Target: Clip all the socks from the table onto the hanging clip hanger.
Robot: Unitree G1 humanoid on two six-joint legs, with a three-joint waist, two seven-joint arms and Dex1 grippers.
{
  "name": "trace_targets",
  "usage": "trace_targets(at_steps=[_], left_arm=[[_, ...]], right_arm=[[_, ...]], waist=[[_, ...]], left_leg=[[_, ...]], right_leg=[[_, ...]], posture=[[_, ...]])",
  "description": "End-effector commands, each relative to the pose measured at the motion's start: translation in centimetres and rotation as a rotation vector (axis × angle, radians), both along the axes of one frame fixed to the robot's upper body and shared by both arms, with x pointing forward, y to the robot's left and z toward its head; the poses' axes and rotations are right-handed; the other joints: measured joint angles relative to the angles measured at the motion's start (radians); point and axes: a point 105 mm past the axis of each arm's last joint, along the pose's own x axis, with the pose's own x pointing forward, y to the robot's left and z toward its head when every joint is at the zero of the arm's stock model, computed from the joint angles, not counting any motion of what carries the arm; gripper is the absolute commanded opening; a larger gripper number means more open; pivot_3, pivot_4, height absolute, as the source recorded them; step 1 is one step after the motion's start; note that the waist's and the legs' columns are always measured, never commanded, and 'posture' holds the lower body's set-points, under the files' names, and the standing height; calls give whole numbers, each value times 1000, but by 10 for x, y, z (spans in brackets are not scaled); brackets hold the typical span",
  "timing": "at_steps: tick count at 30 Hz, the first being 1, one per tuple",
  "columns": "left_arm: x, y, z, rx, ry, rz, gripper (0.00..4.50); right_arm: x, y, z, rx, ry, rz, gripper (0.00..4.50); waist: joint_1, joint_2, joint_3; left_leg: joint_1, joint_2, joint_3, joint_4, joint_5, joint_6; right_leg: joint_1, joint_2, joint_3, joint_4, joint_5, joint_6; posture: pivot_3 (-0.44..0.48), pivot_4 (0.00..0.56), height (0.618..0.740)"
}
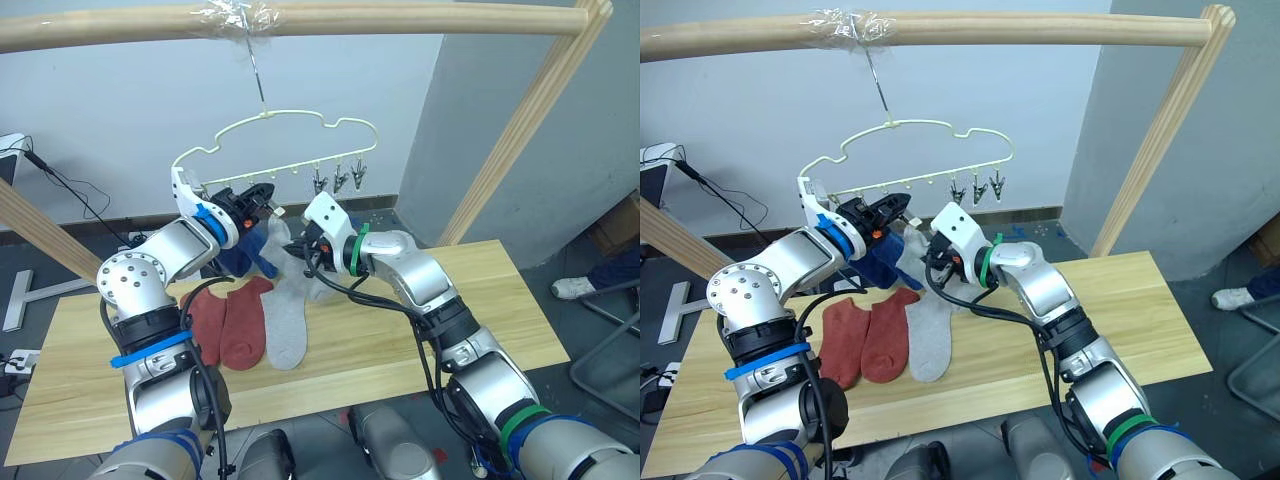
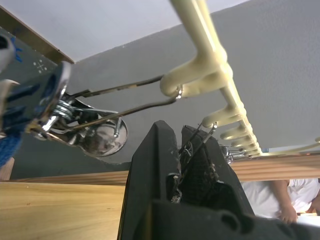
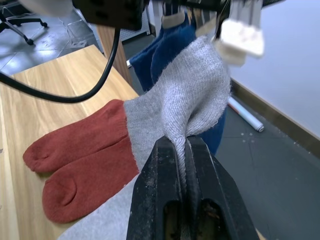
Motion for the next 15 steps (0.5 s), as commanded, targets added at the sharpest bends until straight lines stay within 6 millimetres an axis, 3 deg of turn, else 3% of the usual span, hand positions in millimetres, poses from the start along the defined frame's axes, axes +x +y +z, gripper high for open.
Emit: trace_targets(at_steps=[1, 15], left_arm=[[-2, 2, 8, 14, -39, 8, 174], [-1, 0, 7, 19, -50, 22, 174]], right_arm=[[3, 2, 19, 41, -49, 13, 32], [12, 0, 27, 45, -69, -5, 32]], waist=[[0, 0, 0], [-8, 0, 0]], left_leg=[[0, 0, 0, 0, 0, 0], [0, 0, 0, 1, 0, 0]], right_leg=[[0, 0, 0, 0, 0, 0], [0, 0, 0, 1, 0, 0]], posture=[[-361, 196, 740], [-363, 195, 740]])
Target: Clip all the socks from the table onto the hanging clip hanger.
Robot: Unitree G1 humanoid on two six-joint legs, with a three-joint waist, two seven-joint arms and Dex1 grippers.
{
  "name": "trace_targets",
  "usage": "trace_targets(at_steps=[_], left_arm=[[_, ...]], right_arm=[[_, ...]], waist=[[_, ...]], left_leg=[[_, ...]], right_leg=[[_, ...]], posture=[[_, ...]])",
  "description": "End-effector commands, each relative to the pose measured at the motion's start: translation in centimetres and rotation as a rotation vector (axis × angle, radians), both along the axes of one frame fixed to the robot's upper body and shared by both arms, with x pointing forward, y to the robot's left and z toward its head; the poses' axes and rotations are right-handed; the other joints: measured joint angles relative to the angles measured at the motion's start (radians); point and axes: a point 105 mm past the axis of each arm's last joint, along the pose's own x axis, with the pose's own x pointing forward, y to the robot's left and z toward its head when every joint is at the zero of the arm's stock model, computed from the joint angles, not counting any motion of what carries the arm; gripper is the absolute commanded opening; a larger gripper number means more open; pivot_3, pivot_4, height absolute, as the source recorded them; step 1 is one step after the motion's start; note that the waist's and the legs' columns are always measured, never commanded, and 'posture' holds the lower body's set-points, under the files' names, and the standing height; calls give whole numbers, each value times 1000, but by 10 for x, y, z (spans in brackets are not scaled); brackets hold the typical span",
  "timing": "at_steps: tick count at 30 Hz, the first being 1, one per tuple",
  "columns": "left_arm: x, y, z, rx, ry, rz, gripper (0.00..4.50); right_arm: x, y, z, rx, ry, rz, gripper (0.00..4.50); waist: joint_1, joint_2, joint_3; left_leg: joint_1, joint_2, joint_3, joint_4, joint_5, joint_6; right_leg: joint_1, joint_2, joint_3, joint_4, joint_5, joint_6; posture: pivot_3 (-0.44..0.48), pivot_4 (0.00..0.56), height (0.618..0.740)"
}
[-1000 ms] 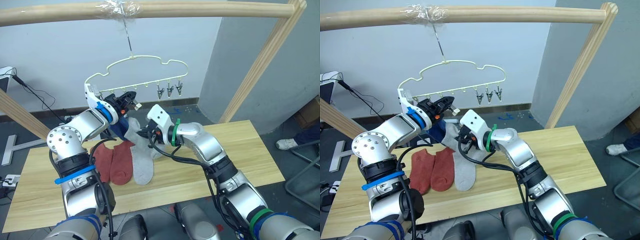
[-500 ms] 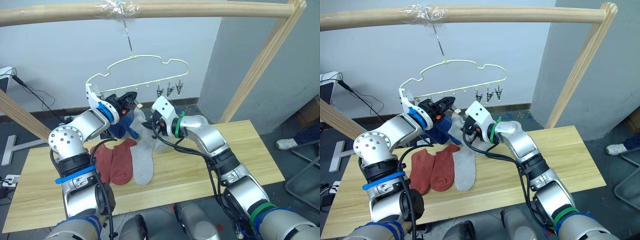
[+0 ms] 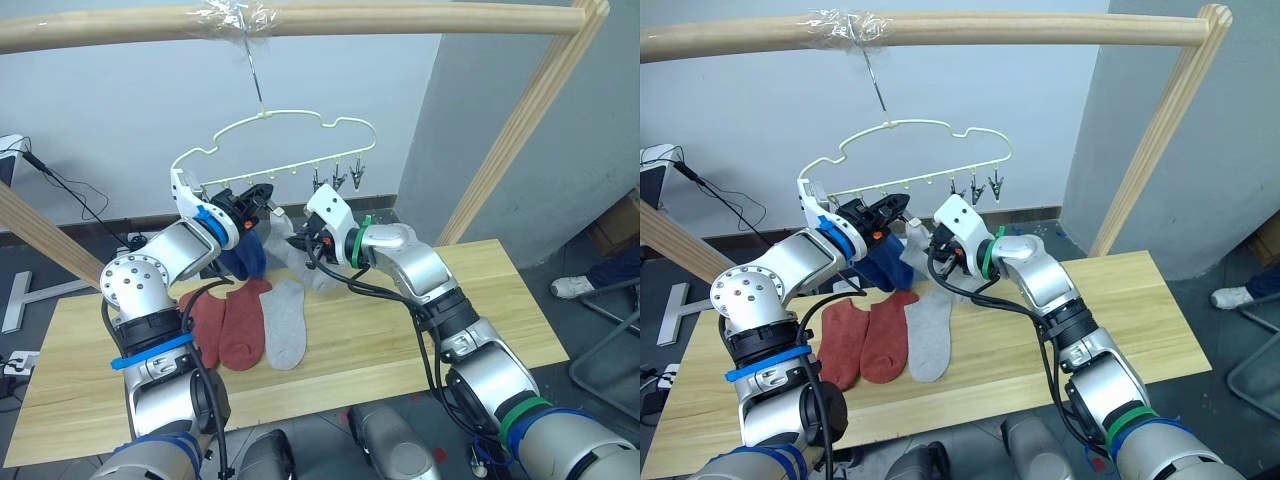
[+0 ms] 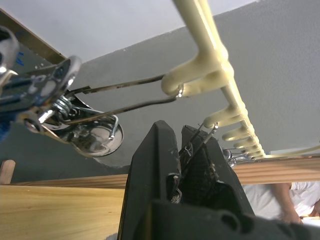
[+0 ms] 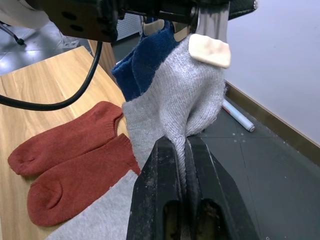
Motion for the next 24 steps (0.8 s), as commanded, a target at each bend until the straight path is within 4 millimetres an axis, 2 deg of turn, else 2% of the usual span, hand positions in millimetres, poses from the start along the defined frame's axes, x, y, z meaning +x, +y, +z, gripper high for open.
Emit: trace_targets(at_steps=[1, 3, 4, 11, 15, 18, 24], left_arm=[[-2, 0, 9, 14, -46, 11, 174], [-2, 0, 9, 17, -52, 9, 174], [-3, -1, 9, 20, -54, -3, 897], [-5, -3, 8, 47, -64, -13, 3042], [-7, -3, 10, 52, -83, -20, 3042], [-11, -5, 11, 79, -101, -38, 3086], [-25, -11, 14, 141, -150, -85, 3086]], right_arm=[[0, 5, 24, 53, -58, 21, 32], [0, 5, 24, 55, -59, 20, 32], [0, 5, 24, 56, -59, 20, 0], [0, 6, 24, 59, -58, 19, 0], [-2, 7, 22, 56, -39, 29, 0], [-3, 6, 18, 50, -15, 25, 745], [-6, 6, 15, 35, -23, 18, 2869]], waist=[[-1, 0, 0], [-3, 0, 0], [-5, 0, 0], [-12, 0, 0], [-13, 0, 0], [-14, 0, 0], [-13, 0, 0]], left_leg=[[0, 0, 0, 0, 0, 0], [0, 0, 0, 0, 0, 0], [0, 0, 0, 0, 0, 0], [0, 0, 0, 0, 0, 0], [0, 0, 0, 0, 0, 0], [0, 0, 0, 0, 0, 0], [0, 0, 0, 0, 0, 0]], right_leg=[[0, 0, 0, 0, 0, 0], [0, 0, 0, 0, 0, 0], [0, 0, 0, 0, 0, 0], [0, 0, 0, 1, 0, 0], [0, 0, 0, 1, 0, 0], [0, 0, 0, 1, 0, 0], [0, 0, 0, 1, 0, 0]], posture=[[-363, 195, 740], [-363, 195, 740], [-363, 195, 740], [-363, 195, 740], [-363, 195, 740], [-361, 195, 740], [-359, 195, 740]])
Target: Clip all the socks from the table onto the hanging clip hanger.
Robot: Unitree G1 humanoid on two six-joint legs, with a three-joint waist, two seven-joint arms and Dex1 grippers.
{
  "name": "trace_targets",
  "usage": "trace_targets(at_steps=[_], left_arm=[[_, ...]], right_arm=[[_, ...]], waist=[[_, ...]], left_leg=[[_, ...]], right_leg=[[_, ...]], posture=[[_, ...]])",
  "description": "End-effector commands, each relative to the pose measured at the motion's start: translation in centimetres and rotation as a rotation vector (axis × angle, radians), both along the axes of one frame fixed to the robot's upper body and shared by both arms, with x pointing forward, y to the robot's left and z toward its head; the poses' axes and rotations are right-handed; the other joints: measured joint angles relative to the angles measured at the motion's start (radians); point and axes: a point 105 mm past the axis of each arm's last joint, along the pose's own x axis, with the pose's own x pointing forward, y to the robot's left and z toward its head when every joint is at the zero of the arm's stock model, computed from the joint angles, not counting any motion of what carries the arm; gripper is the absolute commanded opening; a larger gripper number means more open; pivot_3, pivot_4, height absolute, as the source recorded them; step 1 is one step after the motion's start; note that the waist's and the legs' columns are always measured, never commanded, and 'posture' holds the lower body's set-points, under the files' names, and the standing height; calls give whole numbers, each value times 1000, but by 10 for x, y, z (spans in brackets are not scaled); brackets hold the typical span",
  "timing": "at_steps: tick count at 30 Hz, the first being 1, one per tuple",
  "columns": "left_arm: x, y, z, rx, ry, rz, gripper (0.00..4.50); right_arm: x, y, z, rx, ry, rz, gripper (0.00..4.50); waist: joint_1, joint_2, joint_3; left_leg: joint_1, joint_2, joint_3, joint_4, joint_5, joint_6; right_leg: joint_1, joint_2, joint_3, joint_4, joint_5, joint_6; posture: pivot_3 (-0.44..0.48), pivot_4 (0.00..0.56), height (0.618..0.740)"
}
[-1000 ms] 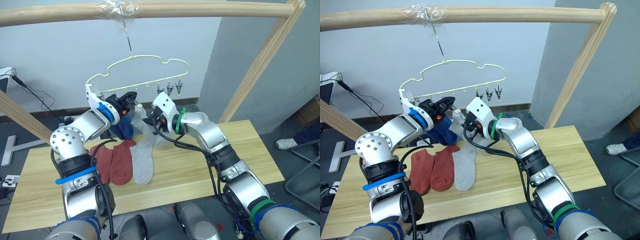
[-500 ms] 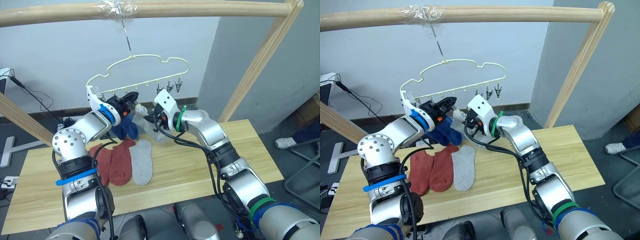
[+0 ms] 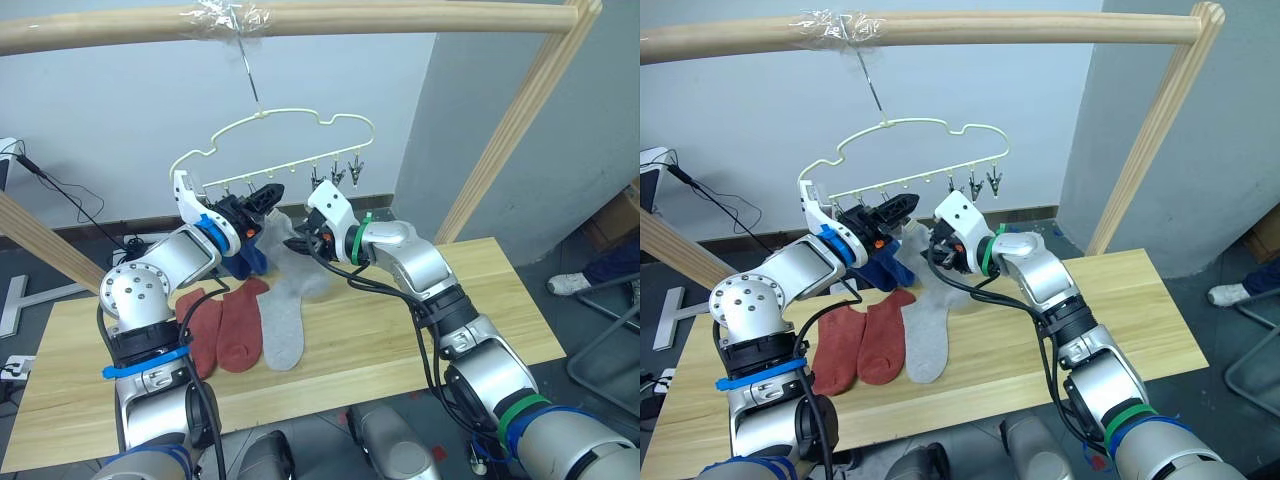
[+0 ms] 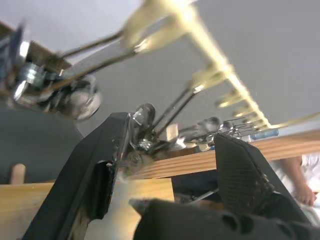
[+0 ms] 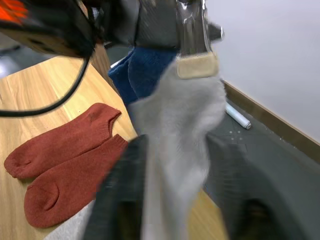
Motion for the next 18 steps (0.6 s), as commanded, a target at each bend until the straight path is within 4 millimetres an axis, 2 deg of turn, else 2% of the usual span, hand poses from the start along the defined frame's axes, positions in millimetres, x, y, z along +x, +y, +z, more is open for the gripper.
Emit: trace_targets(at_steps=[1, 8, 18], left_arm=[[-12, -6, 15, 40, -83, -44, 3086], [-39, -12, 13, 280, -210, -63, 3086], [-50, 10, -5, 707, -430, 138, 3086]], right_arm=[[-6, 4, 11, 26, -38, 27, 2869], [-15, -12, 8, 22, -44, 27, 2869], [-26, -71, -4, 7, 17, -137, 2869]], waist=[[0, 0, 0], [5, 0, 0], [32, 0, 0]], left_leg=[[0, 0, 0, 0, 0, 0], [0, 0, 0, -1, 0, 0], [1, 0, 1, -1, 0, 0]], right_leg=[[0, 0, 0, 0, 0, 0], [0, 0, 0, 0, 0, 0], [0, 1, 1, 0, 0, 0]], posture=[[-354, 196, 740], [-328, 194, 740], [-289, 193, 740]])
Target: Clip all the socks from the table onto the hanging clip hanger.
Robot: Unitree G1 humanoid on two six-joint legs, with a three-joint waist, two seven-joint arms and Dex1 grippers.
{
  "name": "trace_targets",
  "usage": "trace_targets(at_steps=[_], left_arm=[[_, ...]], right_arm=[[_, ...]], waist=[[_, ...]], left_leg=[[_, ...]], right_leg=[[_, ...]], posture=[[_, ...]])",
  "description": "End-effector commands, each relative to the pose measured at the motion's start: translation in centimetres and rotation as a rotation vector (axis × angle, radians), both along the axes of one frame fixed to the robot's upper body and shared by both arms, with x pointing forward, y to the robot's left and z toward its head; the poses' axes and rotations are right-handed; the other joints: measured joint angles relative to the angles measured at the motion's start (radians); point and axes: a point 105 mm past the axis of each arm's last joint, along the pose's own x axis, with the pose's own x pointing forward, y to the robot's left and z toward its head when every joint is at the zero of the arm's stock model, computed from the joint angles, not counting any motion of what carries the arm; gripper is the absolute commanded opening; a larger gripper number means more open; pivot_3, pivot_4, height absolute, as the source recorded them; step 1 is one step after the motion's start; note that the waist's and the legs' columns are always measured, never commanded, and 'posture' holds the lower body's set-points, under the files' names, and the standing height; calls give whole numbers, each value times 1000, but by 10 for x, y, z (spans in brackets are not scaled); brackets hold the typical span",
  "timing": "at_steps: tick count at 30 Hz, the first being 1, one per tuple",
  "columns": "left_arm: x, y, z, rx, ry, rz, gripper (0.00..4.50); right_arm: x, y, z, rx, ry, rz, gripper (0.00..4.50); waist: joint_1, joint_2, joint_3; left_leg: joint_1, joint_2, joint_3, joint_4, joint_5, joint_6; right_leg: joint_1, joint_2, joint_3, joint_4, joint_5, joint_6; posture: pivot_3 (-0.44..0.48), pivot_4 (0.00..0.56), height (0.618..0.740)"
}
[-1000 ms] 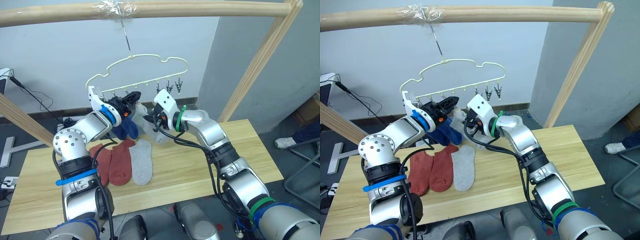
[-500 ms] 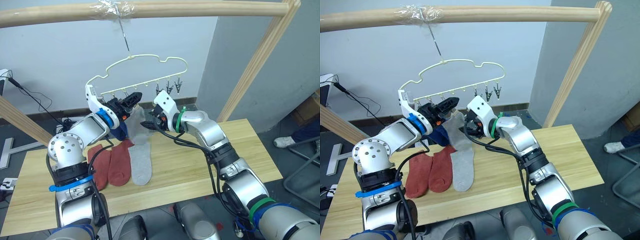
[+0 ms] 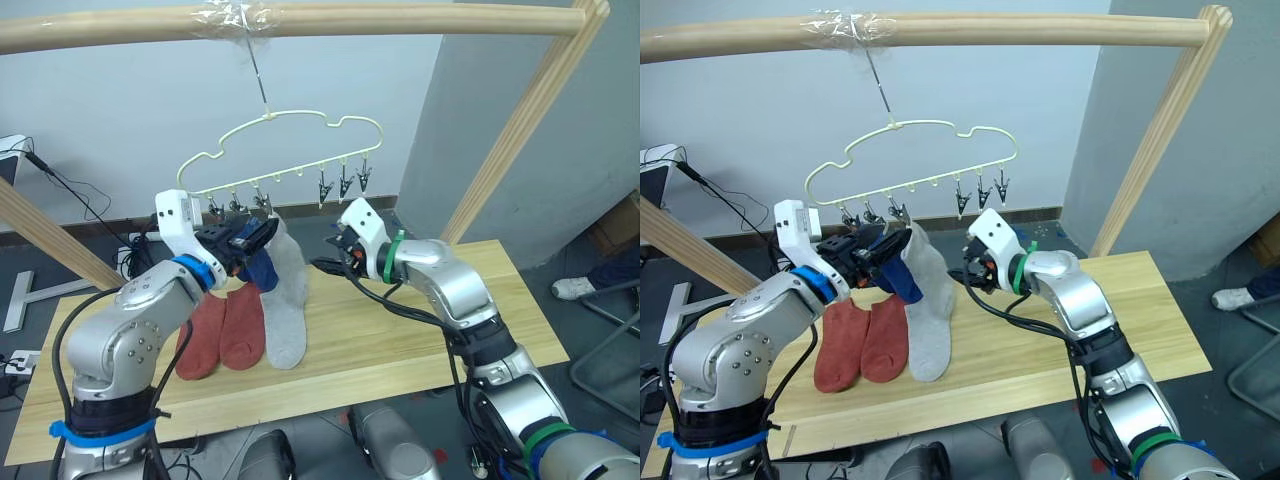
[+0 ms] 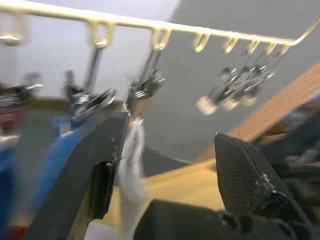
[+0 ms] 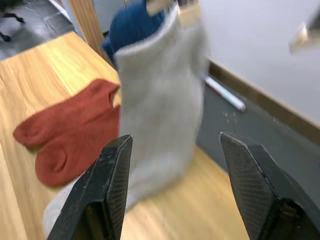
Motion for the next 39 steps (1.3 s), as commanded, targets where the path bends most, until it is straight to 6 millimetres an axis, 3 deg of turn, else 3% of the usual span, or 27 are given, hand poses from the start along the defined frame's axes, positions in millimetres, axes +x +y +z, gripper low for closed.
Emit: trace_targets(at_steps=[1, 6, 11, 13, 18, 23, 26, 39], left_arm=[[-5, -1, 11, 103, -155, 40, 3086], [-14, 11, 0, 131, -191, 132, 3086], [-42, 29, -35, 131, -49, 235, 3086], [-57, 32, -50, 136, 11, 269, 3086], [-85, 30, -65, 114, 45, 294, 3086], [-100, 9, -69, 77, 40, 292, 3086], [-104, -6, -68, 70, 16, 295, 3086], [-106, -8, -79, -116, 26, 307, 3086]], right_arm=[[-6, -14, 12, 53, -9, -51, 2869], [-20, -37, 4, 127, 94, -147, 2869], [-37, -69, -15, 157, 207, -314, 2869], [-40, -81, -15, 161, 144, -392, 2869], [-55, -101, -10, 167, -69, -498, 2869], [-70, -104, -18, 75, -193, -507, 2869], [-72, -113, -29, 57, -142, -619, 2869], [-78, -114, -43, 69, -113, -665, 2869]], waist=[[5, 0, 0], [18, 0, 0], [34, 0, 0], [38, 0, -1], [53, 0, -1], [56, -1, -4], [55, -2, -5], [53, -1, -5]], left_leg=[[0, 0, 0, 0, 0, 0], [-1, 0, 1, -1, 0, 0], [-1, 2, 1, -2, 0, 0], [-1, 1, 1, -2, 0, 0], [-1, 1, 1, -1, 0, 0], [0, 1, 3, -1, 0, 1], [0, 1, 4, -1, 1, 2], [1, 1, 5, -2, 1, 2]], right_leg=[[0, 0, 0, 0, 0, 0], [0, 0, 1, -2, 0, 0], [-1, -1, 0, -3, 0, 0], [-1, 0, 0, -3, -3, 4], [0, -1, 1, -4, -4, 4], [1, -1, 2, -8, -4, 3], [1, -1, 2, -8, -3, 1], [1, 0, 3, -8, -4, -1]], posture=[[-289, 193, 740], [-277, 197, 740], [-267, 196, 740], [-261, 195, 740], [-250, 194, 740], [-251, 194, 740], [-254, 195, 740], [-266, 189, 740]])
